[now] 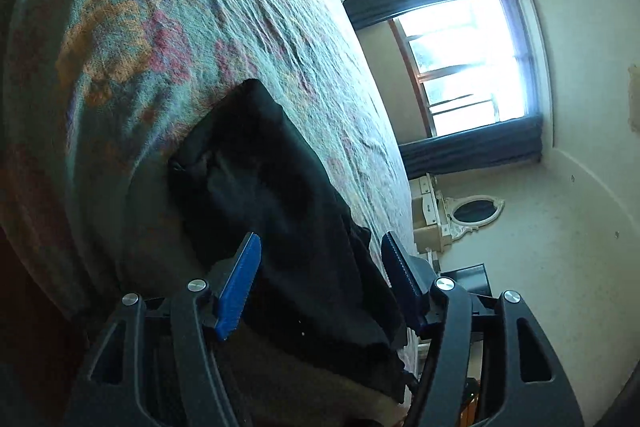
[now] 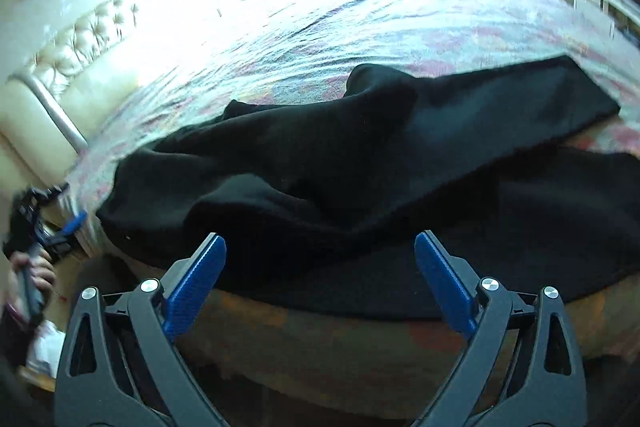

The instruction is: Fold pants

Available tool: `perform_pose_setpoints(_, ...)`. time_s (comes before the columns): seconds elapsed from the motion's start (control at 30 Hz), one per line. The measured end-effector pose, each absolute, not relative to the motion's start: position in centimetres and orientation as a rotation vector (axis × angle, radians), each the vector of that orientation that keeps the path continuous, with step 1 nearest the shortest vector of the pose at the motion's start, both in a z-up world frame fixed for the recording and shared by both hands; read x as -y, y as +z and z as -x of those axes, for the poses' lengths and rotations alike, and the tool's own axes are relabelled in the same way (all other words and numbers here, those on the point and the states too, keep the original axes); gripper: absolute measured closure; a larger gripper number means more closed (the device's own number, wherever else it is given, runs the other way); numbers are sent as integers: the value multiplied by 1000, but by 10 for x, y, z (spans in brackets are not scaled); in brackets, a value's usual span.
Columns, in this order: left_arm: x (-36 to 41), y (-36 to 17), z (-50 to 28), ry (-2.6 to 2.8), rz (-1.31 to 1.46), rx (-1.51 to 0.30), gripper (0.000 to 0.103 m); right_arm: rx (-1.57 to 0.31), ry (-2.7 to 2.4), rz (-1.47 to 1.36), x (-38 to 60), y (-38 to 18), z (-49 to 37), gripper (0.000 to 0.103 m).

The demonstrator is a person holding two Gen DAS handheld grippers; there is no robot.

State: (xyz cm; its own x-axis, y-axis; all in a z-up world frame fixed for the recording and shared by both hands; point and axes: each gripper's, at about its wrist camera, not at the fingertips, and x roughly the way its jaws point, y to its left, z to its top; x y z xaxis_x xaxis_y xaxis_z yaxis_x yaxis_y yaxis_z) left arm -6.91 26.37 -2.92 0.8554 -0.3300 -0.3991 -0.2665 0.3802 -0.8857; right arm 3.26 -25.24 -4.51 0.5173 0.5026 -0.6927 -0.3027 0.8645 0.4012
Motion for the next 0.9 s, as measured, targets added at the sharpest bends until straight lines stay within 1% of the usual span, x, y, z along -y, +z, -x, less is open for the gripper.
perform_pose_setpoints(0.07, -254, -30, 63, -12, 1177, -594, 41, -922, 498, -322, 259, -49, -33, 8)
perform_pose_setpoints(0.13, -253, -35, 56, 22, 1174, -607, 41, -930, 495, -340, 261, -53, -31, 8)
perform_pose_setpoints(0.27, -257, -59, 55, 107, 1228, -671, 41, -955, 524, -448, 267, -61, -29, 7)
perform_pose_setpoints(0.43, -264, -64, 65, 157, 1247, -633, 41, -986, 548, -553, 272, -70, -26, 7)
perform_pose_setpoints(0.57, -265, -60, 53, 183, 1226, -640, 41, -1008, 569, -595, 270, -76, -22, 7)
perform_pose_setpoints(0.6, -264, -60, 54, 188, 1224, -640, 46, -1010, 574, -600, 269, -76, -21, 7)
perform_pose_setpoints(0.63, -263, -60, 52, 185, 1219, -642, 56, -1011, 578, -599, 268, -75, -19, 7)
perform_pose_setpoints(0.67, -261, -60, 51, 182, 1205, -656, 61, -1012, 582, -594, 266, -75, -17, 7)
perform_pose_setpoints(0.73, -257, -61, 51, 190, 1165, -676, 86, -1020, 588, -596, 263, -77, -17, 7)
perform_pose_setpoints(0.77, -256, -62, 52, 201, 1149, -685, 89, -1026, 593, -606, 262, -79, -16, 7)
perform_pose_setpoints(0.9, -266, -72, 62, 218, 1173, -679, 91, -1058, 612, -685, 258, -87, -17, 7)
